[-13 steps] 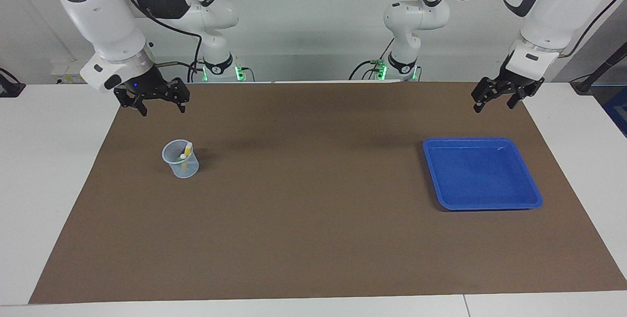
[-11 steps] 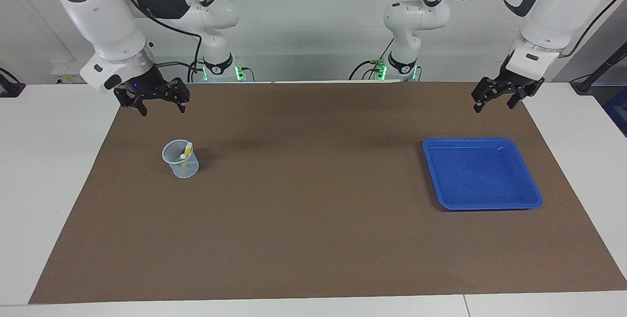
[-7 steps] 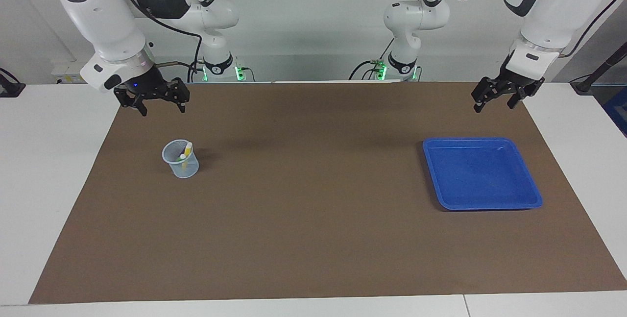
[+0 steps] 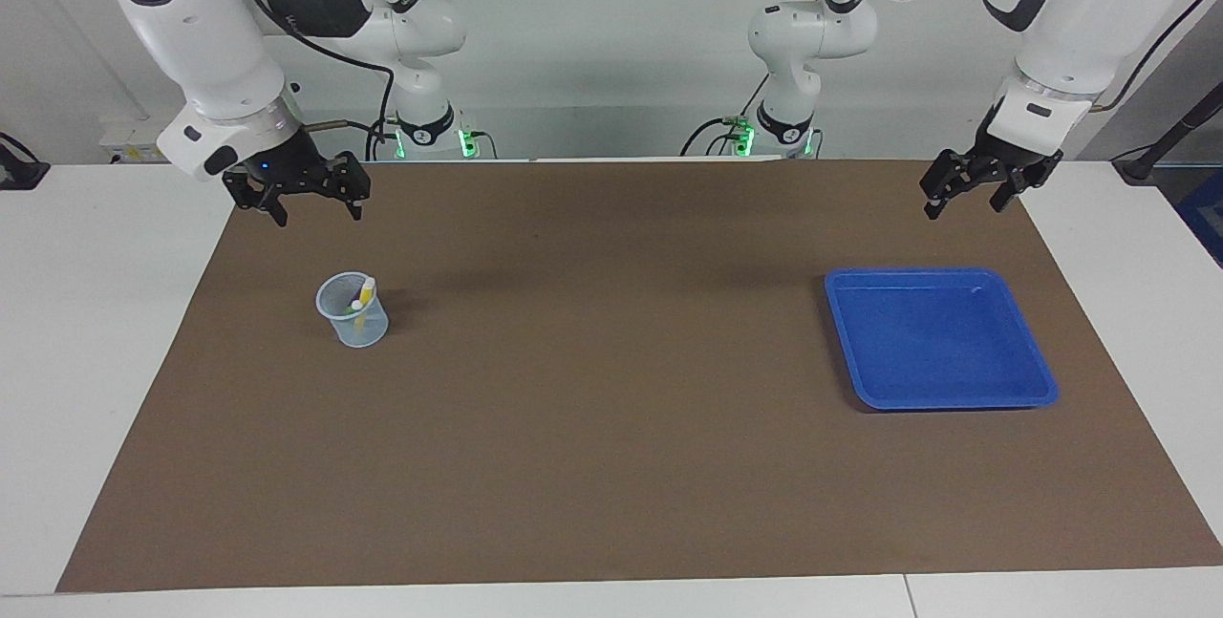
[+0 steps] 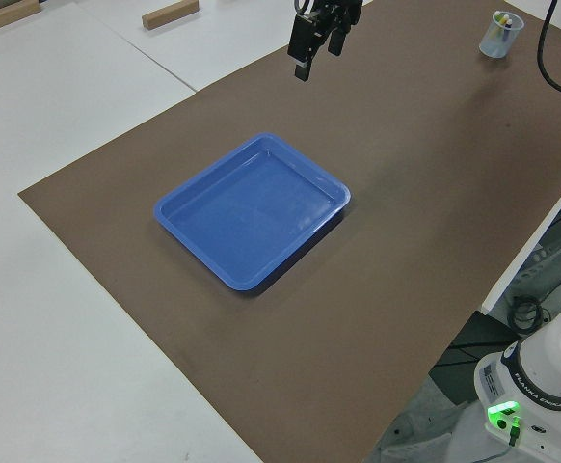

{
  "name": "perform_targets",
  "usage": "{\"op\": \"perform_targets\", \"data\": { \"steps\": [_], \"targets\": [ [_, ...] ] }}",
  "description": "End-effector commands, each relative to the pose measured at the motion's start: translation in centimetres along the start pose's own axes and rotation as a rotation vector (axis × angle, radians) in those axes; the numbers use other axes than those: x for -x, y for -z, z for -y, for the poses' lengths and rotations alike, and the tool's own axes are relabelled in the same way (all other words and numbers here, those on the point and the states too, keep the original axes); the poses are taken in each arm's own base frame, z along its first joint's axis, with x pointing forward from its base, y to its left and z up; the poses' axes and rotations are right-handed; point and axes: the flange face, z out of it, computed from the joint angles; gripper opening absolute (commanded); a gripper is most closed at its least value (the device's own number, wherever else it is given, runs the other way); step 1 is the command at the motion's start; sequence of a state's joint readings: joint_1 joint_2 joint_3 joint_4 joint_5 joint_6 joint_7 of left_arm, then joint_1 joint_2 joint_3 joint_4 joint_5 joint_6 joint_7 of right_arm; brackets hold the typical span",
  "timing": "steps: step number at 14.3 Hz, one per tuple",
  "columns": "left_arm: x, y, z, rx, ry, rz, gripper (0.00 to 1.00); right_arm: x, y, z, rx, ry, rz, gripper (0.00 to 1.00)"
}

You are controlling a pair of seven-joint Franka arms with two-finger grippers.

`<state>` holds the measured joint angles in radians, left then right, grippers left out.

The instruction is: Right arm passes pens to left for tray arrangement

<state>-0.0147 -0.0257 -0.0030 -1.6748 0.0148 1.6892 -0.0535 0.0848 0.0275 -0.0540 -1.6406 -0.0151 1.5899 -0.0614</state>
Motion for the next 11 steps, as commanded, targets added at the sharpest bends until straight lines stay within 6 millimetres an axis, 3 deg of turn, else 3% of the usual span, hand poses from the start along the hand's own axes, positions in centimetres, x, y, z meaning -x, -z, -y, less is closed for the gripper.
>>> {"op": "perform_targets", "data": {
  "steps": [1, 6, 11],
  "targets": [
    [-0.3, 0.5, 0.2, -0.011, -0.009, -0.003, 1.00, 0.3, -0.5, 1.7, -0.019, 0.024, 0.016, 1.00],
    [-0.3, 1.3, 0.2, -0.009, -0.010, -0.014, 1.00, -0.1, -4.3, 4.5, -0.021, 0.073, -0.001, 1.00],
    [-0.2, 1.5, 0.2, -0.009, -0.010, -0.018, 1.00, -0.3, -10.7, 3.6, -0.018, 0.169, -0.021, 1.00]
  ]
}}
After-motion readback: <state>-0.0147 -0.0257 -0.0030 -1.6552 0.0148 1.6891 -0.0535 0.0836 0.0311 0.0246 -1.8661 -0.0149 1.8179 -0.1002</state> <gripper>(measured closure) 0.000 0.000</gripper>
